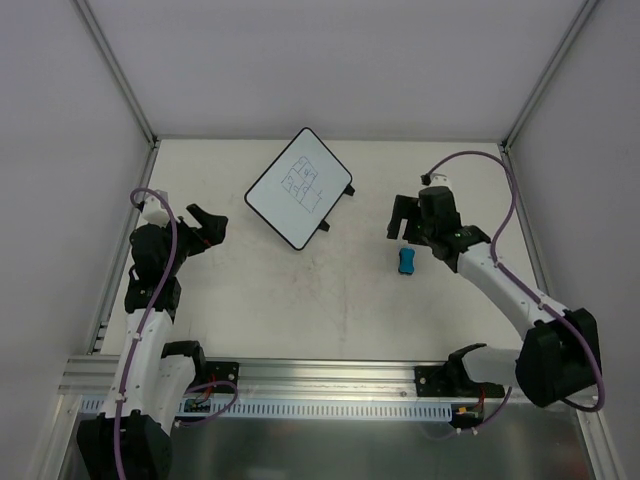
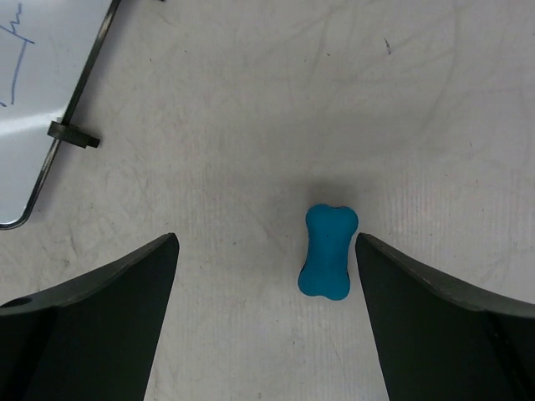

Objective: Erase the whiteboard

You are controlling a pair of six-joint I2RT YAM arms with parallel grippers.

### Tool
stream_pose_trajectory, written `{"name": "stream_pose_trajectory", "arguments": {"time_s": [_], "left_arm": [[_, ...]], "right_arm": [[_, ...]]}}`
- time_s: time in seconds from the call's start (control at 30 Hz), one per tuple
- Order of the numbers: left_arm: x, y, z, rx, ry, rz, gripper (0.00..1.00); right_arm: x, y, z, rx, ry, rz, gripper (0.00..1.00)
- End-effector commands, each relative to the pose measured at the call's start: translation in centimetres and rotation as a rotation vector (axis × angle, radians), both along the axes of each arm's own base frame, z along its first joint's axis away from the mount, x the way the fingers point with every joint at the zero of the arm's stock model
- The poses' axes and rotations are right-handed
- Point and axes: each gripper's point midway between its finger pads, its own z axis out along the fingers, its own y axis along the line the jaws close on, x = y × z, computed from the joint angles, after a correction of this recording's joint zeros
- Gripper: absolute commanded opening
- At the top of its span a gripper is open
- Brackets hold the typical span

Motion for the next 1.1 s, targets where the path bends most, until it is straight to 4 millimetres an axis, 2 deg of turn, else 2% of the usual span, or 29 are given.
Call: {"name": "stream_pose_trajectory", "arguments": {"time_s": [0.0,0.03,0.07,0.17,0.4,0.83,1.07], "left_arm": [[0.6,0.1,1.5,0.01,-0.037,0.004,0.99],[0.6,0.1,1.4,0.01,-0.034,0.005,0.99],[0.7,0.2,1.3,0.01,-0.028,0.007,0.99],[0.8,0.2,1.1,0.009,-0.02,0.008,0.99],[1.0,0.0,0.6,0.005,-0.007,-0.004,0.99],[1.0,-0.2,0.2,0.0,0.002,-0.017,0.99],[0.9,-0.1,0.2,0.004,0.0,-0.015,0.99]], "right_arm": [[-0.9,-1.7,-2.3,-0.154,0.128,-0.024,0.89],[-0.8,-1.6,-3.2,-0.162,0.156,-0.019,0.86],[-0.8,-1.6,-3.7,-0.17,0.17,-0.016,0.8],[-0.6,-1.8,-4.8,-0.199,0.2,-0.021,0.71],[-0.8,-2.5,-5.8,-0.227,0.221,-0.047,0.7],[-1.3,-2.5,-8.2,-0.2,0.309,-0.047,0.69],[-1.4,-2.5,-9.3,-0.214,0.342,-0.042,0.6]]}}
